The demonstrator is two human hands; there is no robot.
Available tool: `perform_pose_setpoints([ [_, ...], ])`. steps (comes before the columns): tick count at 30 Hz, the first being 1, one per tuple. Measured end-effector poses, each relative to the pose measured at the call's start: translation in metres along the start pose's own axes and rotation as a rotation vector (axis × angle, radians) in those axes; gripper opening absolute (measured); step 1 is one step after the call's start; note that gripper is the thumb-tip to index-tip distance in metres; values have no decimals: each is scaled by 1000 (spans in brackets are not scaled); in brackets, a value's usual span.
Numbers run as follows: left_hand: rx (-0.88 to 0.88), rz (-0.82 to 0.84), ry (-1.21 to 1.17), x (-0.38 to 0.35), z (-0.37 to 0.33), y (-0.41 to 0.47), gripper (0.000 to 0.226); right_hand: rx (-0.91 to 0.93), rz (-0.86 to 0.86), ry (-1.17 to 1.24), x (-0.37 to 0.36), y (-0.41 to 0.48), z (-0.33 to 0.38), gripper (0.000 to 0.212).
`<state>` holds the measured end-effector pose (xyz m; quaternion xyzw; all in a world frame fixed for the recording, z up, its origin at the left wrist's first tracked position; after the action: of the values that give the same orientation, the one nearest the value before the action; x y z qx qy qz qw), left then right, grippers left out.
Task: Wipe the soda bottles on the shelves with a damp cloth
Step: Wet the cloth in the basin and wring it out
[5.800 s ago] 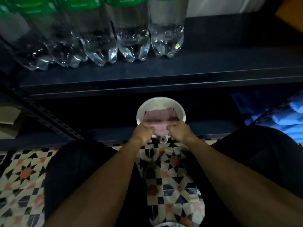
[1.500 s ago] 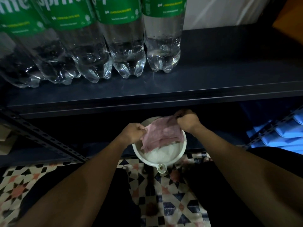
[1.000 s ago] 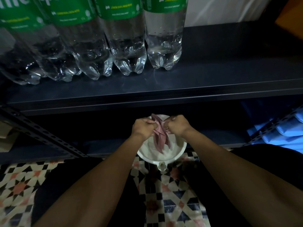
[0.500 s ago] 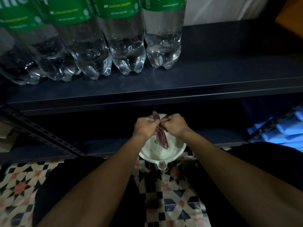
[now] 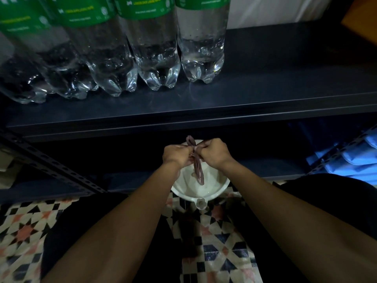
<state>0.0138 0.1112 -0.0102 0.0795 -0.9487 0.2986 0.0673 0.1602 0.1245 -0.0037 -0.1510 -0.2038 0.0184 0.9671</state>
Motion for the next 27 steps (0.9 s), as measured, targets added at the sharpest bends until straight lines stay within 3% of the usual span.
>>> perform_pose_setpoints([
  [5,37,43,-34,-3,-2,-5,21,72,63,-92,-4,-8,3,9],
  [9,31,170,29,-3,-3,-9,31,112,-64,-109,8,-5,1,17],
  [13,-7,58,167,12,2,4,23,89,-78,-50,18,-1,6,20],
  [15,-54,-8,317,21,4,9,39,83,-36,-2,21,0,10,16],
  [18,-154,89,461,18,3,9,70,79,21,108,25,3,13,21],
  [20,-195,138,462,14,1,6,60,63,60,182,27,1,17,27],
  [23,-191,170,449,15,2,9,21,59,85,289,29,-1,20,31],
  [27,-160,226,330,16,2,12,22,12,32,471,36,2,17,33],
])
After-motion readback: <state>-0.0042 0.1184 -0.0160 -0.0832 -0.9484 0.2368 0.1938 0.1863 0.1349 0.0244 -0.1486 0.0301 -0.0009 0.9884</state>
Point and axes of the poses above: each hand's wrist, its own y-axis towards the middle knuckle, its own x-axis out of the back of the hand, z = x × y, the point moved 6 cm from there along y, towards the middle knuckle, and after that the axes turned 7 degrees about y, right-handed, at the moved point
